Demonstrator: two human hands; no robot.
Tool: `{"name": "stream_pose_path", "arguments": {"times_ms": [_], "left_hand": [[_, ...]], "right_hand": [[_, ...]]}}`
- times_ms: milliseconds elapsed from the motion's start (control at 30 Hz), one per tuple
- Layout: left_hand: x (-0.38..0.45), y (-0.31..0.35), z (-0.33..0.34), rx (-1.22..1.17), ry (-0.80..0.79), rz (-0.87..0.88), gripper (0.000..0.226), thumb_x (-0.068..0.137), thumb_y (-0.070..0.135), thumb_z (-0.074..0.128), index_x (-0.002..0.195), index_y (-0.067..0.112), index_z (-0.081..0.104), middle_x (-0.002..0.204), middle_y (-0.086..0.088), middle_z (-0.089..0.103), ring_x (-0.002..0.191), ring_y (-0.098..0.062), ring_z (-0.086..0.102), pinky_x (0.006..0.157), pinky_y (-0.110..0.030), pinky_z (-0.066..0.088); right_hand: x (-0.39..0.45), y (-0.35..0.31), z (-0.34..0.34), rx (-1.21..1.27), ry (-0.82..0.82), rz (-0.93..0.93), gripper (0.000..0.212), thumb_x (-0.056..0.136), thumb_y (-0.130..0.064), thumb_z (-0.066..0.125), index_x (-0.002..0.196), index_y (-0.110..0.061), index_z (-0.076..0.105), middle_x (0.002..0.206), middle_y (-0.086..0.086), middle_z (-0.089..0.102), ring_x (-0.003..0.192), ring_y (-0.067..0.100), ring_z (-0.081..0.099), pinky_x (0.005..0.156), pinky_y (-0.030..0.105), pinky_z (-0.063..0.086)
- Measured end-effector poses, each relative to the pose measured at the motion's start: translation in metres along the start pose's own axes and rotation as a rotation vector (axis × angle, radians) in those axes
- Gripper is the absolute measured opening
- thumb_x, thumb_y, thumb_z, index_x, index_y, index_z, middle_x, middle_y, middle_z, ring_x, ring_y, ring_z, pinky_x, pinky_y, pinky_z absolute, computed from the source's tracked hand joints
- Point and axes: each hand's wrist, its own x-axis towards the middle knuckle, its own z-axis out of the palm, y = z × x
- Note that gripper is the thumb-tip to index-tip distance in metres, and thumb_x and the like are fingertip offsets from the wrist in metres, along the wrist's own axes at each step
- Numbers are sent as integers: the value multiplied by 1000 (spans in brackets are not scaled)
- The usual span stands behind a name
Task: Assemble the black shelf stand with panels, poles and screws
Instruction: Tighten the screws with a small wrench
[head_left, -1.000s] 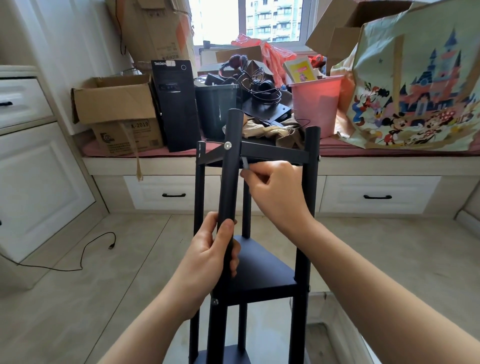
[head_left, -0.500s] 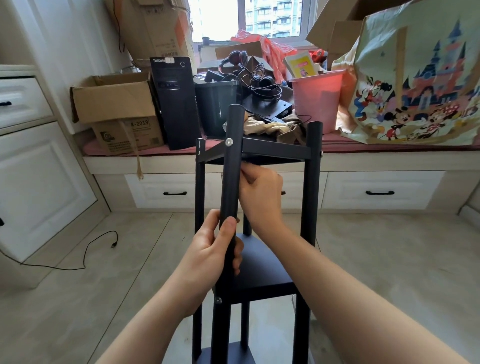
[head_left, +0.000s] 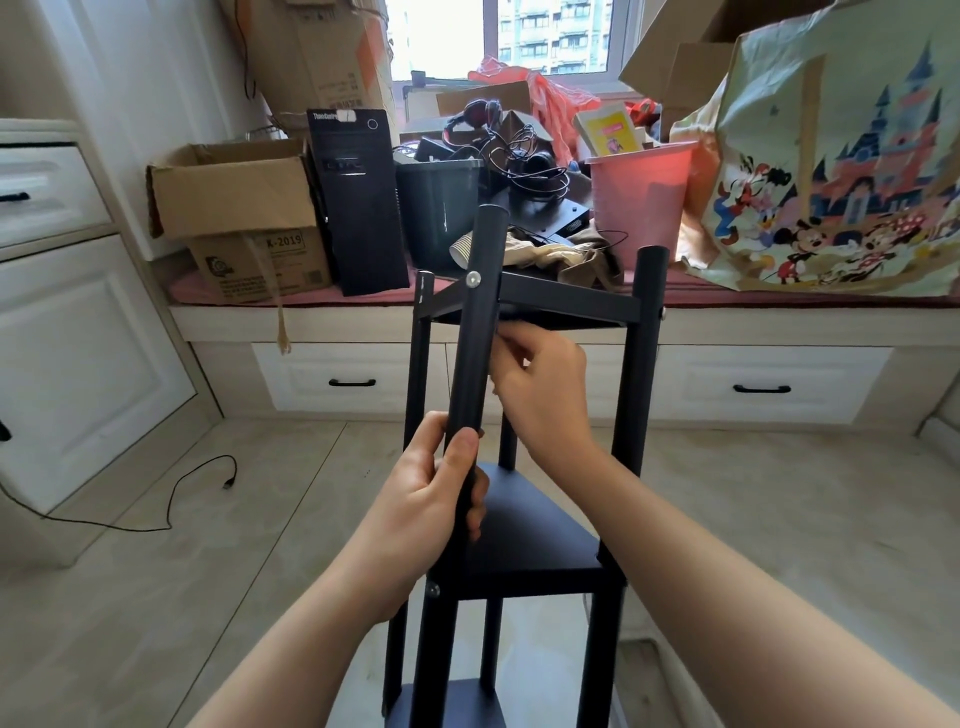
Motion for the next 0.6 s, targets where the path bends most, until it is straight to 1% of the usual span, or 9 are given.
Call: {"name": "stream_pose_path", "arguments": {"times_ms": [100,200,267,300,333,367,433,467,600], "left_hand": [[-1,0,-1,-2,-4,-1,27,98,43,44,106,18,48,68,-3,51,59,-18,48,58,-34,46],[-1,1,-1,-16,-7,-10,24,100,41,43,105,18,48,68,-2,51,59,-17,48,58,-33,45],[-2,1,-1,-24,-3,-16,23,102,38,42,106,17,47,68,-2,51,59,-17,47,58,-32,45],[-1,1,-2,-28,-1,-17,23,102,38,42,107,16,47,67,-2,51,58,-17,47,58,-32,45],[-1,1,-2,-30,2,-15,24,102,38,43,108,16,48,67,-2,51,58,-17,48,58,-32,46],[-1,1,-2,-31,4,-13,25,102,39,43,109,16,48,67,-2,51,58,-17,48,58,-32,46],[-2,1,-1,-31,7,-9,26,101,39,43,110,15,49,67,-2,51,58,-16,48,57,-31,46],[-2,1,-1,-34,7,-7,27,101,39,43,111,15,49,67,-2,51,58,-16,48,57,-31,46],[-2,0,1,-37,1,0,32,97,43,44,111,14,49,67,-2,52,58,-16,49,57,-31,47]], "right_hand": [[-4,0,-9,-64,-33,-7,21,95,-14,60,79,-5,70,61,3,60,63,17,52,58,21,39],[-5,0,-19,-94,-47,17,21,93,-13,63,75,-6,70,55,2,55,55,13,45,52,19,31],[-5,-2,-25,-94,-59,24,19,92,-11,63,75,-5,71,54,5,56,53,14,44,51,19,31],[-4,-3,-27,-94,-63,23,19,91,-11,64,75,-5,71,55,7,57,53,16,45,52,21,34],[-2,-4,-30,-96,-65,17,19,90,-11,64,74,-4,71,56,9,58,53,20,48,54,26,40],[-1,-5,-32,-94,-68,9,19,89,-11,64,73,-4,71,57,11,59,57,25,52,57,34,47],[2,-8,-35,-72,-84,15,18,87,-12,64,72,-4,71,60,14,61,62,33,56,61,47,52],[3,-10,-37,-70,-95,21,18,87,-12,65,72,-4,71,61,15,61,64,34,56,62,48,52],[7,-17,-44,-101,-142,8,18,87,-10,65,73,-3,73,61,17,61,65,32,54,62,42,48]]}}
